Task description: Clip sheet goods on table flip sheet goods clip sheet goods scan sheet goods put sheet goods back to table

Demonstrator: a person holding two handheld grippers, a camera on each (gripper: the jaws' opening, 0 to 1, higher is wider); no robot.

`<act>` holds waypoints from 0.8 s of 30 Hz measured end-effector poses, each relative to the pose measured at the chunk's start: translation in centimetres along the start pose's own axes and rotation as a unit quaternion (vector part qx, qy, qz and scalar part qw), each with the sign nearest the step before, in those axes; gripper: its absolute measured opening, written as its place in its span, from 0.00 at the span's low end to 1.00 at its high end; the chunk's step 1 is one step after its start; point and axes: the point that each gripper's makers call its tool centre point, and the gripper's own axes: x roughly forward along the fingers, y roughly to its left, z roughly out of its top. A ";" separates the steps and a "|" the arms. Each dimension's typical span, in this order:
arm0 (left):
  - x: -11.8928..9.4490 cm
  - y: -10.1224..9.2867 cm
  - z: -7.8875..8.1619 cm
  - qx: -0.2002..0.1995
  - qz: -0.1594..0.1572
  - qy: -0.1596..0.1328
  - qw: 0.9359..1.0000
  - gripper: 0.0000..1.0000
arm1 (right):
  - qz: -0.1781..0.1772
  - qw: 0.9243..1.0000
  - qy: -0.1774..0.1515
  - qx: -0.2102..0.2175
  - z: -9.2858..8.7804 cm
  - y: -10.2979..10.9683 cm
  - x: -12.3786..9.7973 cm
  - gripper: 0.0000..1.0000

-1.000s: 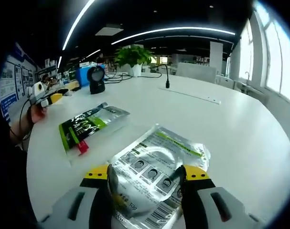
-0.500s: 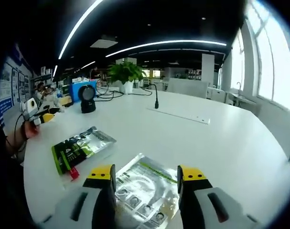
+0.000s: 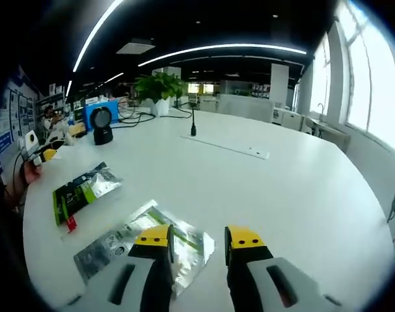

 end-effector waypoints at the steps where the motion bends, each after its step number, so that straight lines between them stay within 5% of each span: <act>1: 0.0 0.0 0.0 0.000 0.000 0.000 1.000 0.29 | 0.004 1.000 0.005 -0.010 -0.1 0.0 0.2 0.23; 13: 0.1 0.2 -0.1 0.008 0.003 0.001 1.000 0.29 | 0.012 0.998 0.055 -0.040 -2.3 0.3 1.5 0.22; 24: 0.1 0.3 0.0 0.011 0.006 0.000 1.000 0.29 | 0.013 0.998 0.053 -0.025 -2.2 1.1 1.5 0.19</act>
